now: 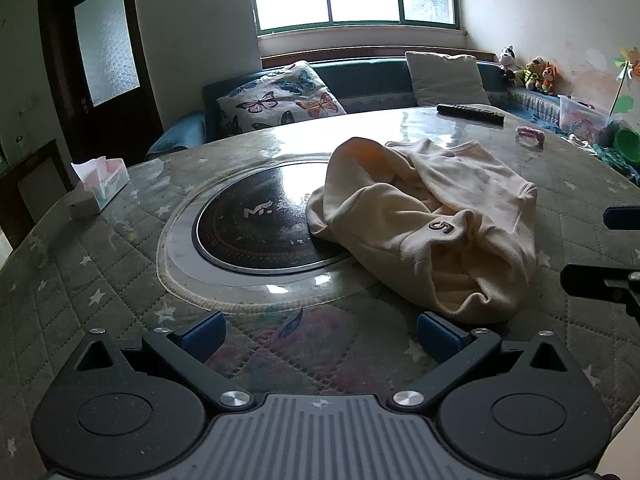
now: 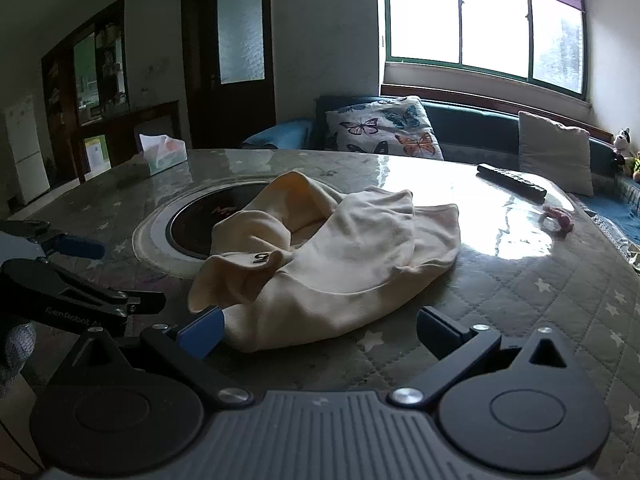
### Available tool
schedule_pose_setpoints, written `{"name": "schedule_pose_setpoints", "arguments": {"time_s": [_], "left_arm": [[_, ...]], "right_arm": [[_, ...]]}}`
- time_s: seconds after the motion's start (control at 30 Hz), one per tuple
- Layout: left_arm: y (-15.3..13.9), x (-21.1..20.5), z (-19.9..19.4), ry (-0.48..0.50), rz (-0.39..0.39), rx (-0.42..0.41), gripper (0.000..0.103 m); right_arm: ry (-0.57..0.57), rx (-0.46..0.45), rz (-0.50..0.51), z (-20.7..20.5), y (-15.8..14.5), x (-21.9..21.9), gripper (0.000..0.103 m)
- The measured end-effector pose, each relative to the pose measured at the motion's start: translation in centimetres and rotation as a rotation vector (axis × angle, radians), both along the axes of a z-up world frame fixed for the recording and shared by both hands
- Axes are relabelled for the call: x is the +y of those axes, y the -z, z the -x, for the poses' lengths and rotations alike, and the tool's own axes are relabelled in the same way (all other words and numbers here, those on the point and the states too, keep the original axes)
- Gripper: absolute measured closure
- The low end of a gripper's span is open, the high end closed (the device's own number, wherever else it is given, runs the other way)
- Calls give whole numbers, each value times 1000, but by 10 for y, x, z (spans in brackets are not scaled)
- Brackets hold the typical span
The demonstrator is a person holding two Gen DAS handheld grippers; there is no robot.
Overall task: Fold clothes
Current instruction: 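Move both grippers toward the crumpled cream sweatshirt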
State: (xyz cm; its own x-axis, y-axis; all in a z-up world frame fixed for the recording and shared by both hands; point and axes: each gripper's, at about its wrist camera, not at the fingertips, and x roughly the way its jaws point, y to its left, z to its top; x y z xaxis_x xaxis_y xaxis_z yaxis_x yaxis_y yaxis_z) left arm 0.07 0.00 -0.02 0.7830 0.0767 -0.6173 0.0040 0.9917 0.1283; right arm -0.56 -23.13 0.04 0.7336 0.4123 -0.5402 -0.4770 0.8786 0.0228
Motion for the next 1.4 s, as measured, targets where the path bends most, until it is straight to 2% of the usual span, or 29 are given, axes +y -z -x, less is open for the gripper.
{"name": "schedule_pose_setpoints", "arguments": {"time_s": [0.43,1.4], "left_arm": [[2,0,-6,-3,-1,26,0],[5,6,-25,-18,-10,45,0]], "right_arm": [[1,11,4,-3,11,9,0],[-27,73,14,-26,13,14,0]]}}
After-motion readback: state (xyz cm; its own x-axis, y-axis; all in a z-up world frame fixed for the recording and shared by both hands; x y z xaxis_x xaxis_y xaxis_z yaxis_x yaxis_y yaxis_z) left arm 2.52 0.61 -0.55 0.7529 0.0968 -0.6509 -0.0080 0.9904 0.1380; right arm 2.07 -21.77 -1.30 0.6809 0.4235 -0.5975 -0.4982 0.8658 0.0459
